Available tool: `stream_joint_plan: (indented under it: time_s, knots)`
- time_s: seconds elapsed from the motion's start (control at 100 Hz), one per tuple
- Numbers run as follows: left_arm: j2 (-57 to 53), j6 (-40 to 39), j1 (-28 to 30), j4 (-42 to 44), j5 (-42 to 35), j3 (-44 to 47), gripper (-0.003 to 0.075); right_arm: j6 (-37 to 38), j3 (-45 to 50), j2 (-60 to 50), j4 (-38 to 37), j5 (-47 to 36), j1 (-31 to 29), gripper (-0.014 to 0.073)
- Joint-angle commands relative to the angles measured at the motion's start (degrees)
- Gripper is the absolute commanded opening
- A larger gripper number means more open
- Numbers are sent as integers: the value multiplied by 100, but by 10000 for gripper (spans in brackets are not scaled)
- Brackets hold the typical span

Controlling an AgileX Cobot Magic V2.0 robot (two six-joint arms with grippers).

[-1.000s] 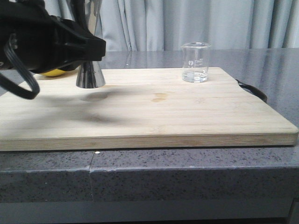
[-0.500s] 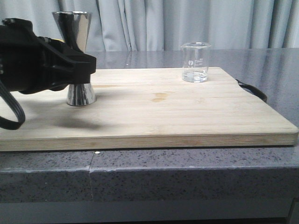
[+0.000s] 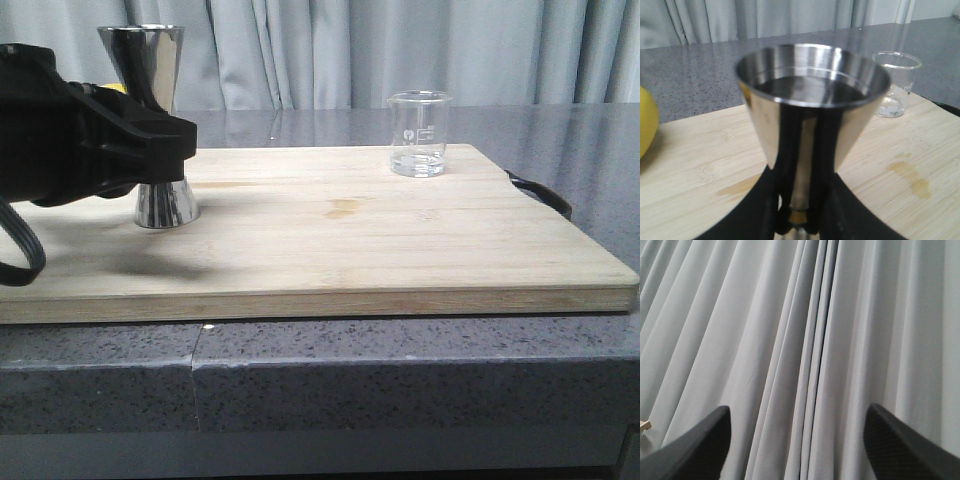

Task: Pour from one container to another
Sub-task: 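Set the jigger on the board and open the left gripper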

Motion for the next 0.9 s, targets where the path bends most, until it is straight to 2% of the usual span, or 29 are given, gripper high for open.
stream_joint_plan:
  time_s: [0.0, 0.42, 0.64, 0.89]
  knots:
    - [-118, 0, 15, -79, -535, -93, -19, -5, -140, -135, 12, -296, 2, 503]
    - [-118, 0, 15, -143, -521, -93, -9, -5, -140, -135, 12, -296, 2, 503]
    - [-118, 0, 15, -143, -521, -93, 146, -5, -140, -135, 12, -296, 2, 503]
    - [-118, 0, 15, -143, -521, -93, 212, -5, -140, -135, 12, -296, 2, 503]
